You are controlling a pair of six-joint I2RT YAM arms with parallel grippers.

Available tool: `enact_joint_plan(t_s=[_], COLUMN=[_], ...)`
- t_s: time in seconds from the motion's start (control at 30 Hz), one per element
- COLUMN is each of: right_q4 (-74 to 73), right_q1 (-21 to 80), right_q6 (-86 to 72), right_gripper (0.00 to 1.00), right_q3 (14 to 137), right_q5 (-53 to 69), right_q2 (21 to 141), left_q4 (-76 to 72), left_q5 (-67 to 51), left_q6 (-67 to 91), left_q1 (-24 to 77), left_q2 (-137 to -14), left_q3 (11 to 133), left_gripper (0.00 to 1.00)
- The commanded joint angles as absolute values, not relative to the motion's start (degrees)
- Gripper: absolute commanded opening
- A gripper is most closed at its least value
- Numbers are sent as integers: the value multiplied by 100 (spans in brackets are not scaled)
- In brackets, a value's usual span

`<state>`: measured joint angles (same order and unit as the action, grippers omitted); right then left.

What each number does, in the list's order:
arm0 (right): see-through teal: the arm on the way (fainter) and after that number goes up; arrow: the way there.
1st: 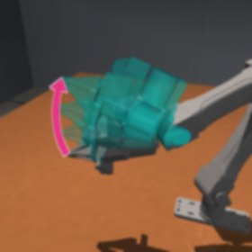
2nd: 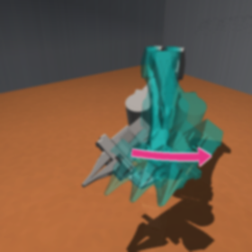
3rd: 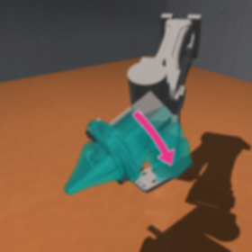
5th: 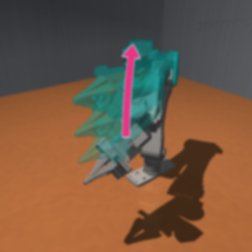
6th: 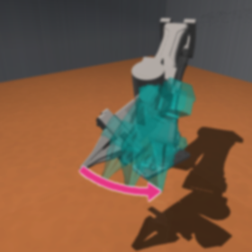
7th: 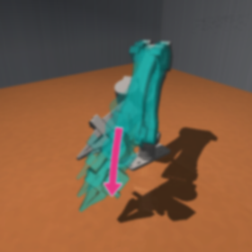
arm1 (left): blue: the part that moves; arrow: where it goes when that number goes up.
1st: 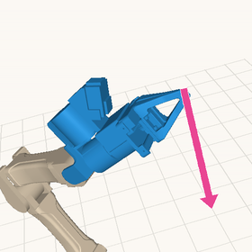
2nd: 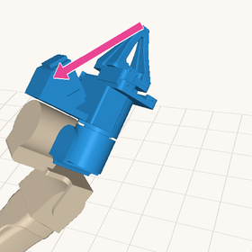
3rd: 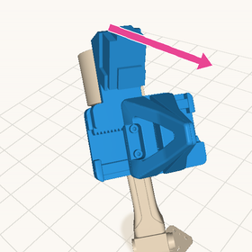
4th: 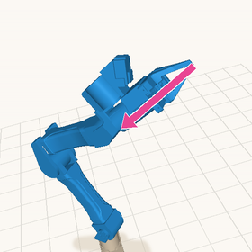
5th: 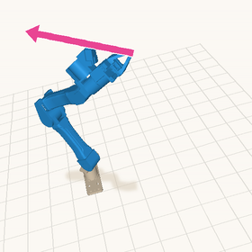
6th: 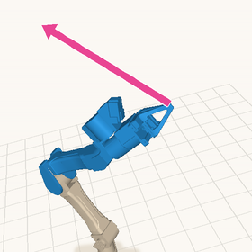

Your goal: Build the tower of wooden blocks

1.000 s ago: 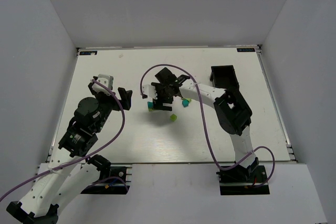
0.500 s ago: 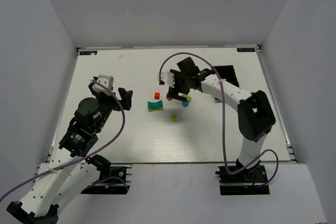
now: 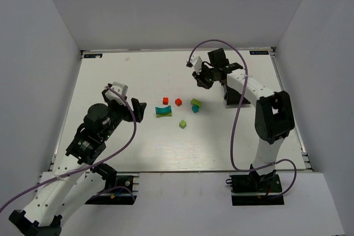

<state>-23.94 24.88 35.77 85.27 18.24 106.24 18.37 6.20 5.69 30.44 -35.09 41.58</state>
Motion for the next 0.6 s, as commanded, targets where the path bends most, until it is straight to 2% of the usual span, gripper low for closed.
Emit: enact_joint_plan(t_s=[0.0, 0.07, 0.27, 0.37, 0.4, 0.57], right_q4=[-2873, -2839, -2707, -2716, -2690, -2558], right_q1=[2575, 2566, 2593, 2645, 2689, 2795], right_q6=[3322, 3296, 3243, 3199, 3191, 3181], right_gripper=[31, 41, 43, 48, 56, 67], right_q3=[8964, 8956, 8894, 8973, 8974, 8912], right_q5=[2039, 1943, 1863, 1837, 1785, 1644], right_q2=[10906, 10995, 11171, 11355, 11408, 11566], left_q4=[2030, 2083, 2083, 2083, 2083, 2083], left_q5=[360, 360, 308, 246, 246, 193], left_q6=[545, 545, 545, 545, 545, 545], left_q1=[3015, 3067, 3067, 3067, 3067, 3067], left_q2=[-3560, -3455, -3278, -3278, -3278, -3278], left_q3=[4157, 4096, 4043, 4043, 4043, 4043], left_gripper=[100, 100, 100, 100, 100, 100])
